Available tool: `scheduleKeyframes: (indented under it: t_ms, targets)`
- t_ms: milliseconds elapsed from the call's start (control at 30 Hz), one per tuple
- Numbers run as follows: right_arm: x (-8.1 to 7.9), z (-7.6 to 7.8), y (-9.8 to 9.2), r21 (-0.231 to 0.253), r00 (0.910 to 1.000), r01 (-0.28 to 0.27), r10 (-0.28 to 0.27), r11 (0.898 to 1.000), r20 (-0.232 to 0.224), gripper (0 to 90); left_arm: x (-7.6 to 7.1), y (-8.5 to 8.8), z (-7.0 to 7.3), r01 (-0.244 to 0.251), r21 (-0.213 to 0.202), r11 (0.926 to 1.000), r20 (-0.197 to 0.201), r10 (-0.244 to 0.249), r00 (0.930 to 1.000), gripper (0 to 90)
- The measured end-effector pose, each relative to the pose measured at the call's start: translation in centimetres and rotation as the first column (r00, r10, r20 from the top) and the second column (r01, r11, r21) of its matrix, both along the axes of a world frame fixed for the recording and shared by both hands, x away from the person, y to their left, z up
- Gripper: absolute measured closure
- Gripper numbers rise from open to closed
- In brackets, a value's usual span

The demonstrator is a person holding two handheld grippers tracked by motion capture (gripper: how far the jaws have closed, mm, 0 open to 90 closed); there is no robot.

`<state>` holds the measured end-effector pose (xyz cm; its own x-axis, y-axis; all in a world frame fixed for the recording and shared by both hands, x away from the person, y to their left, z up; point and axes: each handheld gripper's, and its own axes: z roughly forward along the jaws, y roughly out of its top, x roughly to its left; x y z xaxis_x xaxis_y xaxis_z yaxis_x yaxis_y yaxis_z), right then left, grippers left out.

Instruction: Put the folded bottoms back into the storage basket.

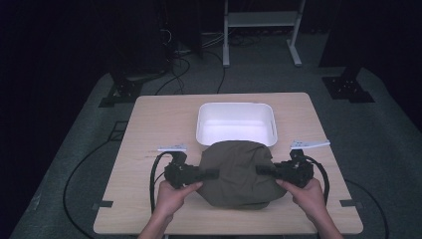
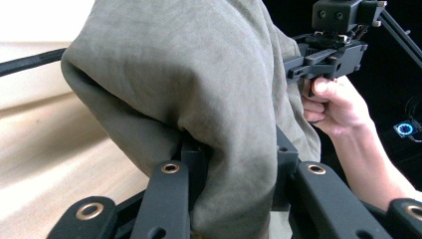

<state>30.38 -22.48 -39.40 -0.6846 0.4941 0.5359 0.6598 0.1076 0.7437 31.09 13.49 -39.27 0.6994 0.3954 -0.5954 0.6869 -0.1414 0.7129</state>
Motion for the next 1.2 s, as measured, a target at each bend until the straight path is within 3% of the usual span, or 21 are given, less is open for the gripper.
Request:
scheduleKeyframes:
  t_ms: [633,1200]
  targets:
    - [2.2,3.5,0.3,0.031,0.9996,0.012,-0.013,0.999,0.025,75.3,2.5,0.5,3.6,-0.015,-0.007,0.9999,0.012,0.015,0.9998,69.3]
    - [6.1,7.0,0.7,0.011,0.9981,0.040,-0.041,0.999,0.045,75.3,6.3,0.4,6.8,-0.057,-0.001,0.9984,0.022,0.057,0.9981,69.4]
